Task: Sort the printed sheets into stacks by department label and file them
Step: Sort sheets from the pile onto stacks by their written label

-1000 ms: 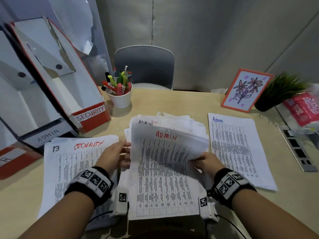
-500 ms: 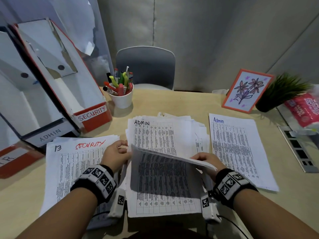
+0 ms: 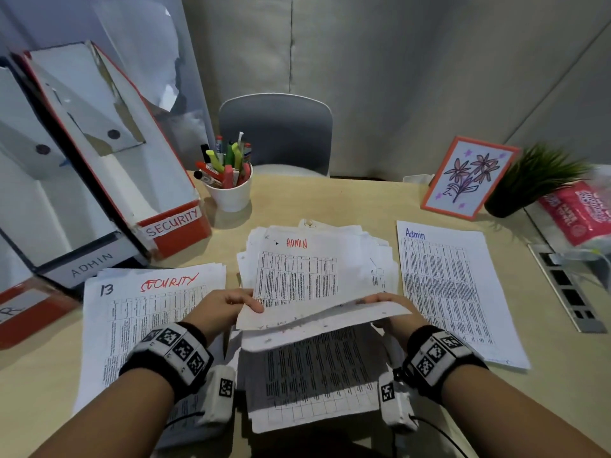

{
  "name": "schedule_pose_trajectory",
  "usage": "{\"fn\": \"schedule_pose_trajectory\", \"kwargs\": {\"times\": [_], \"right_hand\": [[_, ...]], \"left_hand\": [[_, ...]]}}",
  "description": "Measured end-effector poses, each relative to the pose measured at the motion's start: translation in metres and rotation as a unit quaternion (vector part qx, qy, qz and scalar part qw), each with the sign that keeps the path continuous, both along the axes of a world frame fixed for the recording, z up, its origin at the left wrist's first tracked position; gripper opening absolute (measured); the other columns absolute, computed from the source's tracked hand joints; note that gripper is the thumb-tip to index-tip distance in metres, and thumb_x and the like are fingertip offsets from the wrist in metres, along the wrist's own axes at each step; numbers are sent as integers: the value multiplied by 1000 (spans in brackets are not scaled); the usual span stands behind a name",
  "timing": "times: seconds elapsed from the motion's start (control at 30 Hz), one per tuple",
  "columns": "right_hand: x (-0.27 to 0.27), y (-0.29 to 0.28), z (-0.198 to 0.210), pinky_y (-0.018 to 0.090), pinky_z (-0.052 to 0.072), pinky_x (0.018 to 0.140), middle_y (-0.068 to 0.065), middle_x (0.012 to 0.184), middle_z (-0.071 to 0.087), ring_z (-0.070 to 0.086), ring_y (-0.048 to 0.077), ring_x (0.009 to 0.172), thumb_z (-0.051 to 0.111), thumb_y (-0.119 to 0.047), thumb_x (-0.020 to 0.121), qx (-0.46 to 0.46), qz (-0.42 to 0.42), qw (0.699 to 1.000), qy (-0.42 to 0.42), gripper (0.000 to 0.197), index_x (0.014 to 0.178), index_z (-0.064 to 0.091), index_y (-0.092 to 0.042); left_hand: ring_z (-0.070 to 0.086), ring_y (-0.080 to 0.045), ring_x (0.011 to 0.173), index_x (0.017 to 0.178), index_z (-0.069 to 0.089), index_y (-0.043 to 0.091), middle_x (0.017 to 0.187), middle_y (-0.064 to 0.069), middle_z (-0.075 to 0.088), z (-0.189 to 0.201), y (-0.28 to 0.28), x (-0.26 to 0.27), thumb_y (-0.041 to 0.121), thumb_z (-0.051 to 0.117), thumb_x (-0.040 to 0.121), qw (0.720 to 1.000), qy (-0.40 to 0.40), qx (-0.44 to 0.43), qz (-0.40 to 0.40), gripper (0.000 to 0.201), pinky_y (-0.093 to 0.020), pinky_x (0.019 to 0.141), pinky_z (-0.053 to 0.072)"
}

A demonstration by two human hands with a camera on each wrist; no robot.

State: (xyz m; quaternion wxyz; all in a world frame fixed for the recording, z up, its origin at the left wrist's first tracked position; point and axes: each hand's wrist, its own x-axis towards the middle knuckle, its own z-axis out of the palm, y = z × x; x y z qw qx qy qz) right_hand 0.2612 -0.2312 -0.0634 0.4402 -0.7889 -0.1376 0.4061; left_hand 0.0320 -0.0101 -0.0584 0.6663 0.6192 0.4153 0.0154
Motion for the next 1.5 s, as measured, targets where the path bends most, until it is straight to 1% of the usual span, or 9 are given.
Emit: {"fn": "schedule_pose_trajectory", "kwargs": {"times": [0.13, 0.27, 0.4, 0.57, 0.73, 0.87, 0.97, 1.3, 1.5], "right_hand": [[-2, 3, -2, 30, 40, 57, 10, 66, 61, 53, 22, 67, 57, 8, 84, -33, -2, 999, -16, 29, 65, 64, -13], [-6, 5, 8, 18, 41, 43, 4, 65, 62, 57, 14, 54, 56, 12, 83, -25, -27, 999, 6, 22, 76, 66, -7], [-12, 7, 13, 10, 44, 46, 8, 82, 66, 62, 17, 72, 65, 6, 82, -7, -34, 999, 1, 14, 87, 62, -7], [-13, 11, 25, 13, 50, 52, 10, 94, 66, 63, 15, 78, 61, 11, 83, 29, -66, 996, 53, 34, 112, 55, -7], [1, 8, 70, 42, 52, 83, 14, 96, 70, 66, 29, 90, 55, -2, 91, 70, 2, 998, 2, 15, 100, 64, -8], [-6, 13, 125, 22, 51, 68, -9, 89, 72, 66, 4, 77, 48, 5, 92, 217, 4, 974, -64, 28, 108, 61, -14], [-13, 17, 144, 21, 53, 80, -1, 113, 68, 65, 10, 102, 44, 8, 94, 301, 17, 951, -72, 33, 121, 54, -8], [-24, 22, 67, 41, 39, 108, -5, 131, 55, 50, 14, 123, 41, -1, 96, 89, 93, 989, -73, 49, 137, 36, -29], [-12, 17, 76, 14, 45, 62, -16, 80, 68, 61, 2, 74, 45, -6, 97, 103, 6, 994, -43, 21, 99, 62, -18]], "left_hand": [[64, -17, 93, 88, 76, 5, 105, -7, 69, 7, -4, 3, -12, 55, 85, 1000, 15, -8, -6, 27, -15, 64, 52], [65, -27, 87, 85, 71, 4, 91, -14, 72, 6, -2, -3, -25, 47, 76, 996, 68, 18, -54, 39, -29, 71, 51], [70, -18, 89, 97, 70, 8, 93, -4, 75, 16, -6, -1, 7, 74, 79, 993, 49, 5, -103, 19, -25, 78, 51], [65, -12, 91, 87, 72, 19, 108, 4, 67, 35, -18, 14, 22, 71, 83, 974, 76, 209, -51, 5, -32, 84, 53], [63, -13, 98, 88, 66, 32, 107, 6, 65, 85, -16, 18, 32, 65, 87, 969, -17, 246, -15, 1, -31, 83, 51], [65, -6, 99, 109, 65, 27, 104, 12, 70, 121, -16, 28, 39, 58, 84, 959, -157, 231, 56, 29, -31, 89, 53], [63, -9, 107, 124, 57, 13, 114, 5, 69, 130, -15, 32, 37, 62, 87, 944, -260, 196, 59, 44, -26, 88, 53], [59, -2, 98, 117, 56, 32, 111, 17, 62, 73, -27, 29, 13, 51, 97, 972, -124, 196, 24, 29, -26, 77, 47], [62, -6, 88, 108, 59, 15, 96, 12, 65, 82, -23, 31, 8, 62, 90, 973, -109, 193, 67, 20, -28, 81, 49]]}}
